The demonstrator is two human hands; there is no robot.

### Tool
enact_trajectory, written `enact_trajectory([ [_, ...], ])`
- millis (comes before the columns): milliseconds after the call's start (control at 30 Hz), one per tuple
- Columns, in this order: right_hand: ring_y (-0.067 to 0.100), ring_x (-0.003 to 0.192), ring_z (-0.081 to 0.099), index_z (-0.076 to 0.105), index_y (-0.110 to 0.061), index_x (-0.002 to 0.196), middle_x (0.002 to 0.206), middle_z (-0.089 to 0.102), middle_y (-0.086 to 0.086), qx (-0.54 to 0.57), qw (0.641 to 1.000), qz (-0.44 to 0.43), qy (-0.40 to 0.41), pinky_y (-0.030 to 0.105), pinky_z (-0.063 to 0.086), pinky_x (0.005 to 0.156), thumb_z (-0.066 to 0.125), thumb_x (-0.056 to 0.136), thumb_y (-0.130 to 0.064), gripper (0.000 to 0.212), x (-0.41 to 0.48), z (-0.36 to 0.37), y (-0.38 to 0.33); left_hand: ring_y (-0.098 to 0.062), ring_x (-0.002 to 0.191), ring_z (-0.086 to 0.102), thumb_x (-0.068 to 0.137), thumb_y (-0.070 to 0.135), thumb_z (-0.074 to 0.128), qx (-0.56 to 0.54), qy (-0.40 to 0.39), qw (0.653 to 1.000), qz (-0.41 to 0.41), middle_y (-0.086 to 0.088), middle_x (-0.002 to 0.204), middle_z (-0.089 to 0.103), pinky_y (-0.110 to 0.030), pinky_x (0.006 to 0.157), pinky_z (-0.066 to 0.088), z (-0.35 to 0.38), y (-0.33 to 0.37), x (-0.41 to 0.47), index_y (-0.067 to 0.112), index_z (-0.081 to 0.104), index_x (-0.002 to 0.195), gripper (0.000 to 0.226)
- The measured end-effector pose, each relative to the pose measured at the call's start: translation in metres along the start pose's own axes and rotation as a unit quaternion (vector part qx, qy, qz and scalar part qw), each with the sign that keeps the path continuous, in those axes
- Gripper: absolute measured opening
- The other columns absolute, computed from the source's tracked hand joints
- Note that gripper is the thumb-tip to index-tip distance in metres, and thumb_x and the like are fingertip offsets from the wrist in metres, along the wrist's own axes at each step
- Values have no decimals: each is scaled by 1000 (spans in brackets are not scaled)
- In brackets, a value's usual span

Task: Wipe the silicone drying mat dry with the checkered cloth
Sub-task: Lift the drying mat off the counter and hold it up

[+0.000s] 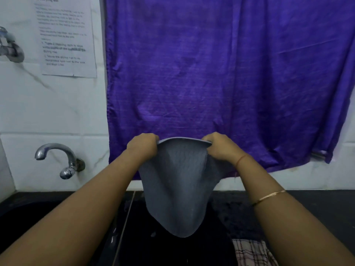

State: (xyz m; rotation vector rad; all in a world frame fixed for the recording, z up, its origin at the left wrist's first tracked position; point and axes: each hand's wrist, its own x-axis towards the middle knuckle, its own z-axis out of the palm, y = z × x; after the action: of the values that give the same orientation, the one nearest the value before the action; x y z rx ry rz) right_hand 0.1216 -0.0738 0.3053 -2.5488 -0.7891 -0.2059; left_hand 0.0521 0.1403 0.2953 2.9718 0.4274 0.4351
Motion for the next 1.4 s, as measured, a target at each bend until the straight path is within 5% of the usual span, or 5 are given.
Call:
enact_trajectory([
  [367, 12, 81, 60, 63, -21, 93, 90, 65, -2, -62, 973, -29, -222, 18, 46, 59, 62, 86, -7, 15, -14, -33, -12, -24, 115, 53, 91, 17, 55, 177, -252, 950, 45, -8, 126, 56, -28, 87, 39, -44, 11, -10, 8, 54, 126, 36],
  [600, 16, 85, 57, 68, -10, 97, 94, 66, 7, -70, 985, -11, -159, 24, 44, 63, 68, 84, -13, 14, 7, -23, -2, -25, 82, 58, 86, 3, 55, 25, -33, 999, 33, -6, 86, 59, -36, 77, 50, -7, -12, 8, 8, 66, 88, 12],
  [767, 18, 90, 62, 65, -28, 80, 87, 64, 0, -74, 995, 0, -60, 25, 42, 69, 68, 83, -19, 10, 23, -18, 9, -25, 80, 59, 89, 5, 52, -10, 99, 994, 49, -9, 92, 66, -39, 76, 51, 6, -24, 12, 12, 69, 95, 19],
  [1000, 33, 100, 60, 68, -34, 106, 108, 70, 4, -119, 980, -47, 155, 36, 47, 76, 51, 86, -15, 32, 2, 8, 18, -33, 85, 64, 86, -1, 47, -62, 243, 965, 77, -12, 97, 71, -41, 72, 51, 22, -26, -16, 16, 68, 108, 35],
  [1400, 17, 60, 70, 76, -25, 82, 76, 75, -4, -64, 995, -76, -6, 23, 52, 42, 73, 46, 5, 47, -201, 247, 122, -20, 112, 60, 92, 17, 46, -122, -136, 979, 94, 2, 125, 61, -26, 95, 44, 236, -62, -211, 24, 59, 121, 32],
])
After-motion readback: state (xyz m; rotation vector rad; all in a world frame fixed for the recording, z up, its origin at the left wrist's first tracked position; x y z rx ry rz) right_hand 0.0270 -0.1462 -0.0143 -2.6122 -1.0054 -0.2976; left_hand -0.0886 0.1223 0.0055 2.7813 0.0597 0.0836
